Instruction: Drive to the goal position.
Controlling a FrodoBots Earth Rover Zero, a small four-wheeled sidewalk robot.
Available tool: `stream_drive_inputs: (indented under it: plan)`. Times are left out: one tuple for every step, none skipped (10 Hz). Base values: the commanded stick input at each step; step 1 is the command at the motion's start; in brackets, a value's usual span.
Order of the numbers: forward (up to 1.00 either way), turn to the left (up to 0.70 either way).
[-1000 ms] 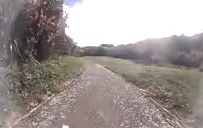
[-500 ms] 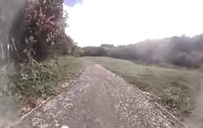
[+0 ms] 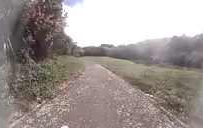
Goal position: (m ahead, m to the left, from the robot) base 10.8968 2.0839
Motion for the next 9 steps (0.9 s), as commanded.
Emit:
stream_drive_inputs:
  plan:
    - [0.30, 0.00]
    - [0.30, 0.00]
    - [0.30, 0.00]
    - [0.30, 0.00]
    - [0.30, 0.00]
    - [0.30, 0.00]
    - [0.30, 0.00]
    - [0.30, 0.00]
    - [0.30, 0.00]
